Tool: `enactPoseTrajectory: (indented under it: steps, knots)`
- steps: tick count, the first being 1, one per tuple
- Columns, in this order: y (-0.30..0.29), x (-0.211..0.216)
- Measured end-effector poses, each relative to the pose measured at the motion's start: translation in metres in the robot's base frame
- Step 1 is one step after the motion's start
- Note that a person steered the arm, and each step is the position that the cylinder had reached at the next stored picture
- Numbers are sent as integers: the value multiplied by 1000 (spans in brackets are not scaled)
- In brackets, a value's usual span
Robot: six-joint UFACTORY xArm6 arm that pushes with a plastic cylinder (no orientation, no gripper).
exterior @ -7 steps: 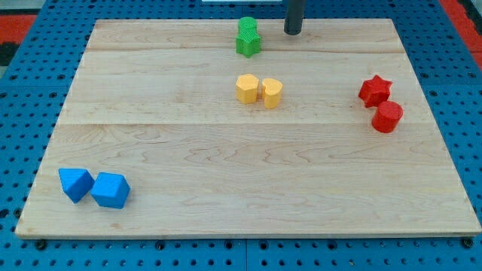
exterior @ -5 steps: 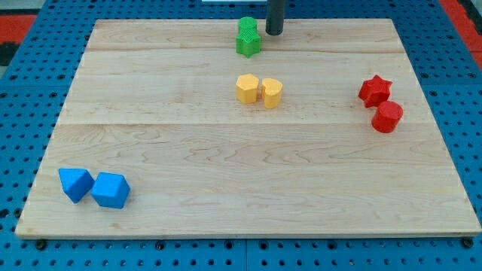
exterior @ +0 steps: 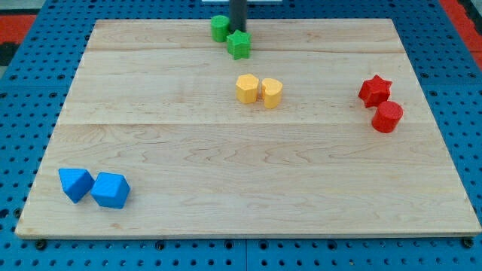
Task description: Move the green circle towards left
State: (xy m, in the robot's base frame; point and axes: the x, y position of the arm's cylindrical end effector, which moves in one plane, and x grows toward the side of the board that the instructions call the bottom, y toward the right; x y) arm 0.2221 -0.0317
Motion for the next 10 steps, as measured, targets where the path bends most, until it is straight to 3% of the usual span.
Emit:
enactPoseTrajectory:
  steps: [1,6,10]
  knots:
    - [-26,0]
    - [-20,-11]
    - [-85,-11]
